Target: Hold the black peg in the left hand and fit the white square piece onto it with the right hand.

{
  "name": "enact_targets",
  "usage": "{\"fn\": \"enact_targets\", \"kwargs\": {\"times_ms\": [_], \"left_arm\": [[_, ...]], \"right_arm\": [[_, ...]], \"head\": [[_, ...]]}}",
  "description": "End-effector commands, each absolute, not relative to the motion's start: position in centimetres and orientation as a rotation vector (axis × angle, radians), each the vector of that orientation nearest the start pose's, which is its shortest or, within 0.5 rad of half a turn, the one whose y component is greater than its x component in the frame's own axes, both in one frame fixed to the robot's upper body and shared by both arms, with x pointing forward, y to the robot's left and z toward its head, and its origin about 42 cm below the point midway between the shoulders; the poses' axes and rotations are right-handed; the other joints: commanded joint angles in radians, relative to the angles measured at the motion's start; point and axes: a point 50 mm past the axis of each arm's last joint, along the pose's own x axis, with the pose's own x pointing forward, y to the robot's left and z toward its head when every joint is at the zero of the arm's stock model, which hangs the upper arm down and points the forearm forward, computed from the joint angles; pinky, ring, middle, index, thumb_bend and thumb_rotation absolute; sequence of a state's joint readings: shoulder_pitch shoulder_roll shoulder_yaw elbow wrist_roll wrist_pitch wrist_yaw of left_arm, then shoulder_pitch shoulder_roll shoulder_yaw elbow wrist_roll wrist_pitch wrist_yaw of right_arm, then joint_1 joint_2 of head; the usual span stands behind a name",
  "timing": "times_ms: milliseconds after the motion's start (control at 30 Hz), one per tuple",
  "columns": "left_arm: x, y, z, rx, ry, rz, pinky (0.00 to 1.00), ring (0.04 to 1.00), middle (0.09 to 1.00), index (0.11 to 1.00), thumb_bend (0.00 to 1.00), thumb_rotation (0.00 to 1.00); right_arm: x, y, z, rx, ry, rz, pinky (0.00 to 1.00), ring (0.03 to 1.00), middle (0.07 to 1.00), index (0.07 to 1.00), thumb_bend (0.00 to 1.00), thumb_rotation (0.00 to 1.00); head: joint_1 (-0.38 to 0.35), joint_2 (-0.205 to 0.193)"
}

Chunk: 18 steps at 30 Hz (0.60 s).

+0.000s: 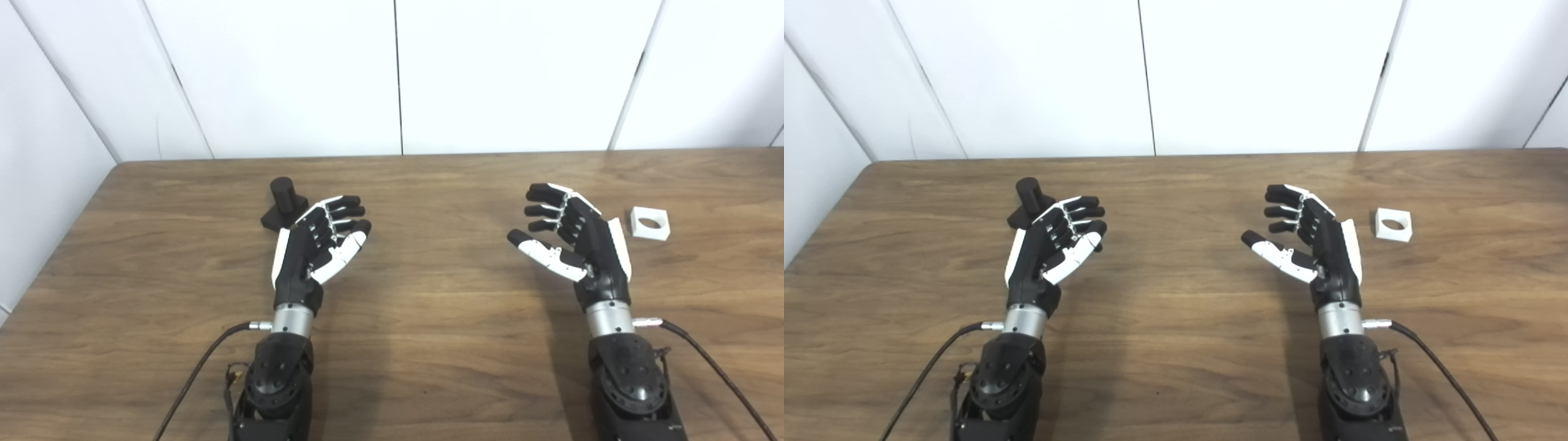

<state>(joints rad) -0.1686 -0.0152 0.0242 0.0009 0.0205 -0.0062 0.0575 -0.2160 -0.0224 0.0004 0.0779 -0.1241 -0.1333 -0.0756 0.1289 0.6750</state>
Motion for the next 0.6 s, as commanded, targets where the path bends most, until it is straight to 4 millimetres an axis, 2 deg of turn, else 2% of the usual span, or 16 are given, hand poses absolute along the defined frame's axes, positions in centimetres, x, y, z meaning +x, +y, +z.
{"fn": "enact_targets", "kwargs": {"times_ms": [0,200,267,300,433,567], "left_arm": [[34.7,19.8,16.6,0.010,-0.254,0.029,0.46,0.618,0.675,0.651,0.52,0.26],[34.7,19.8,16.5,0.007,-0.256,0.022,0.43,0.607,0.674,0.650,0.51,0.25],[34.8,19.5,16.4,0.008,-0.261,0.018,0.42,0.601,0.674,0.650,0.52,0.23],[34.8,19.4,16.3,0.010,-0.263,0.014,0.43,0.605,0.678,0.652,0.54,0.23],[34.8,18.7,15.5,0.029,-0.265,0.002,0.49,0.631,0.689,0.661,0.59,0.28],[35.0,18.1,15.1,0.020,-0.253,0.009,0.52,0.642,0.684,0.656,0.61,0.29]], "right_arm": [[36.0,-19.6,17.3,-0.125,-0.372,-0.017,0.56,0.660,0.708,0.691,0.67,0.20],[36.0,-19.6,17.4,-0.129,-0.373,-0.023,0.56,0.658,0.708,0.690,0.67,0.21],[36.0,-19.9,17.3,-0.127,-0.368,-0.023,0.56,0.659,0.710,0.691,0.67,0.21],[35.9,-20.1,17.2,-0.122,-0.367,-0.022,0.57,0.657,0.711,0.691,0.67,0.22],[35.9,-21.1,16.5,-0.113,-0.362,-0.019,0.58,0.659,0.716,0.696,0.68,0.23],[36.2,-22.3,15.8,-0.150,-0.377,-0.028,0.58,0.665,0.718,0.699,0.68,0.26]], "head": [[0.000,0.002],[0.023,-0.001],[0.085,-0.015],[0.093,-0.018],[0.198,-0.045],[0.225,-0.055]]}}
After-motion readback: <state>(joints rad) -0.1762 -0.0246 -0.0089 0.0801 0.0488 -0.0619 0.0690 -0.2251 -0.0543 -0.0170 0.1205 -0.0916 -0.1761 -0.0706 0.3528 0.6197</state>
